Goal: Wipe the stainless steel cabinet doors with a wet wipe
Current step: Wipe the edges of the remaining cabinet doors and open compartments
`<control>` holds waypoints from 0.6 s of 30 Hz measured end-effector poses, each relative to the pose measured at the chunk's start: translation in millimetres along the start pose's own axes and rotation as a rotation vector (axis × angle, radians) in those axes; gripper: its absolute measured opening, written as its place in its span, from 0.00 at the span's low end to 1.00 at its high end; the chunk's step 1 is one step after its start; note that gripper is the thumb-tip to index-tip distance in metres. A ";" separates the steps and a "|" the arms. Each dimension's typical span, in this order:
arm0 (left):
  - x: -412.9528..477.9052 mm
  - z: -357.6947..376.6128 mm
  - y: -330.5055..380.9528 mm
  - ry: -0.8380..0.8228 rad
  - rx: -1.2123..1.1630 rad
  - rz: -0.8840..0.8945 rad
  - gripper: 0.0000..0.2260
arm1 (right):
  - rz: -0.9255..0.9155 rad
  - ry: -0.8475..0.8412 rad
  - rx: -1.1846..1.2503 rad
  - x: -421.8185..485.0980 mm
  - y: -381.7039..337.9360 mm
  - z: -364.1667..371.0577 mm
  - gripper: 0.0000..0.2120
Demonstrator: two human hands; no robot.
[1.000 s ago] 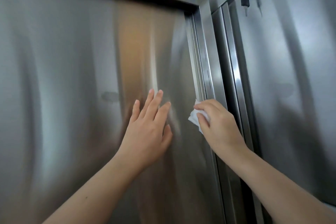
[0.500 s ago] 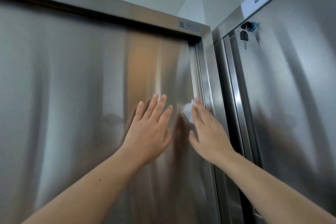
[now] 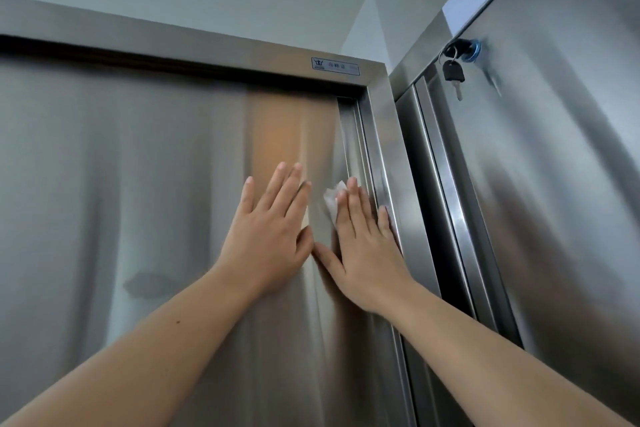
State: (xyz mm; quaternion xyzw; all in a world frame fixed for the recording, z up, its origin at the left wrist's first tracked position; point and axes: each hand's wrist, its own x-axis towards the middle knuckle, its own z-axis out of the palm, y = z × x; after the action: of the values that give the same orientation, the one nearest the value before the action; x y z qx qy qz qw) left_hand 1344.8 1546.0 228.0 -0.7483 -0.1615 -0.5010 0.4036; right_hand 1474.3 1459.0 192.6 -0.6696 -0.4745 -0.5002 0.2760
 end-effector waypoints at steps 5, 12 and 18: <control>31.5 -4.3 -27.2 0.023 0.061 -0.071 0.29 | -0.026 0.032 -0.041 51.9 10.1 -14.7 0.37; 46.6 -6.8 -36.7 0.027 0.128 -0.054 0.34 | -0.048 0.096 -0.192 107.1 21.3 -32.0 0.38; 43.5 -9.9 -33.0 0.165 0.129 0.001 0.26 | -0.018 0.147 -0.205 129.8 23.8 -36.4 0.41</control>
State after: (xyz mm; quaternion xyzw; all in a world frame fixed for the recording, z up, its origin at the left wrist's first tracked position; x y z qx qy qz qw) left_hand 1336.7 1551.9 282.5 -0.6772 -0.1592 -0.5491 0.4632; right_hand 1487.5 1465.4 328.7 -0.6516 -0.4055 -0.5962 0.2357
